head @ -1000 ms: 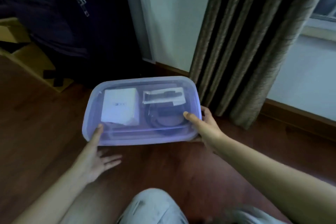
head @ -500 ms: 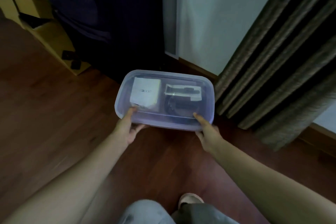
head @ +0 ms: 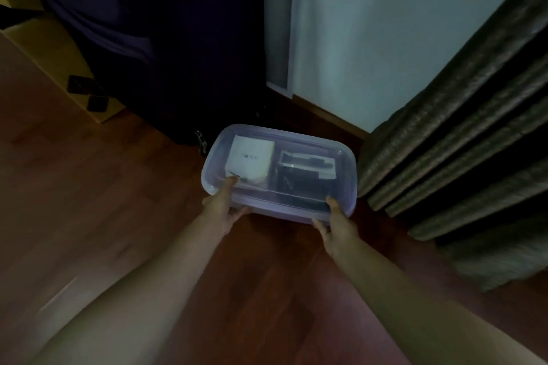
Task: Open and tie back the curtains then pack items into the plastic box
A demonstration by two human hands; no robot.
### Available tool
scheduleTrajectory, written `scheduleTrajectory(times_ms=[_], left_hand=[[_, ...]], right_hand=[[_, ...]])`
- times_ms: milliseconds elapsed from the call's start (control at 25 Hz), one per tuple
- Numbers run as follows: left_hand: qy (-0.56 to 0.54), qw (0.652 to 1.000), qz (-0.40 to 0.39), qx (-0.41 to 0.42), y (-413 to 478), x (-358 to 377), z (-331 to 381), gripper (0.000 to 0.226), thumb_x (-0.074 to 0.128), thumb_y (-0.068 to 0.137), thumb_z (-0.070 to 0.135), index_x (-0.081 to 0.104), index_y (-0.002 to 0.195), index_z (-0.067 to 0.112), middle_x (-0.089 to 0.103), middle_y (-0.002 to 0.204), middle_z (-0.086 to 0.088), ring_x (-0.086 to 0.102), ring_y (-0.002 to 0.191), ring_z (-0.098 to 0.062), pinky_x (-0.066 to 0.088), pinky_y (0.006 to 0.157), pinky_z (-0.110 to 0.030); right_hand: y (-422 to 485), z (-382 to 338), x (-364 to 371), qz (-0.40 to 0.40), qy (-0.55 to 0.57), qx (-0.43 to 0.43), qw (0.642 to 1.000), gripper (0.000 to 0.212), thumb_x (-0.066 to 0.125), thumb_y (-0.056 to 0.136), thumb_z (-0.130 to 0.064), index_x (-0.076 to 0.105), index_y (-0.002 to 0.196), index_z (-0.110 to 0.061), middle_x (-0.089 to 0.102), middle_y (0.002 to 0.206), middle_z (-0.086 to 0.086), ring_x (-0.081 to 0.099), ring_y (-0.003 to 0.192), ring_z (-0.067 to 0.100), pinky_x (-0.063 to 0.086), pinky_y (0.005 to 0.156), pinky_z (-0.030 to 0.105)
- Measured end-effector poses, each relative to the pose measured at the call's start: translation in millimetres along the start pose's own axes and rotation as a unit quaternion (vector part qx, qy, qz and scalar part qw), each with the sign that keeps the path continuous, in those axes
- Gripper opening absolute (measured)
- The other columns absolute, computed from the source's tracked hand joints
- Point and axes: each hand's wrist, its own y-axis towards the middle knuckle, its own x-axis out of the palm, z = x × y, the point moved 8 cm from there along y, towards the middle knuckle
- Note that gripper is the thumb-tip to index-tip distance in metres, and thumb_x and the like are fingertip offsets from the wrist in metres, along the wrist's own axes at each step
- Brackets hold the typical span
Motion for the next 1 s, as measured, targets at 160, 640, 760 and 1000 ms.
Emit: scheduleTrajectory(times_ms=[160,640,760,1000], left_hand=[[0.012,0.999,-0.045,-0.013,8,33,-7,0.056,0.065,0.085,0.033,0.042,0.133,0.014,0.056,0.121,-0.012,0.061,0.096,-0.028,0.057,0.069,-0.038],[0.120,0.972,-0.202,-0.005,34,110,-2,0.077,0.053,0.068,0.015,0.033,0.142,0.008,0.051,0.132,-0.006,0.049,0.120,-0.023,0.040,0.097,-0.040],[0.161,0.967,-0.200,-0.002,44,108,-1,0.073,0.052,0.069,0.015,0.038,0.140,0.009,0.047,0.135,-0.007,0.043,0.126,-0.024,0.038,0.095,-0.040],[0.205,0.965,-0.158,0.039,10,106,10,0.032,0.052,0.083,0.017,0.057,0.114,0.015,0.059,0.120,-0.007,0.055,0.108,-0.022,0.044,0.091,-0.030]], right_hand=[[9,1,1,0.004,0.032,0.001,0.999,0.057,0.067,0.086,-0.021,0.043,0.134,-0.003,0.049,0.119,0.012,0.058,0.088,0.021,0.052,0.082,0.029],[48,-10,9,-0.028,0.055,-0.004,0.998,0.065,0.065,0.087,-0.028,0.033,0.141,-0.012,0.041,0.138,0.016,0.047,0.125,0.030,0.048,0.098,0.035],[59,-12,11,-0.032,0.027,0.010,0.999,0.059,0.061,0.090,-0.026,0.035,0.140,-0.010,0.044,0.137,0.017,0.049,0.121,0.029,0.048,0.092,0.033],[25,-8,2,0.017,-0.104,0.051,0.993,0.075,0.057,0.085,-0.054,0.028,0.145,-0.019,0.034,0.146,0.007,0.035,0.135,0.029,0.034,0.110,0.044]])
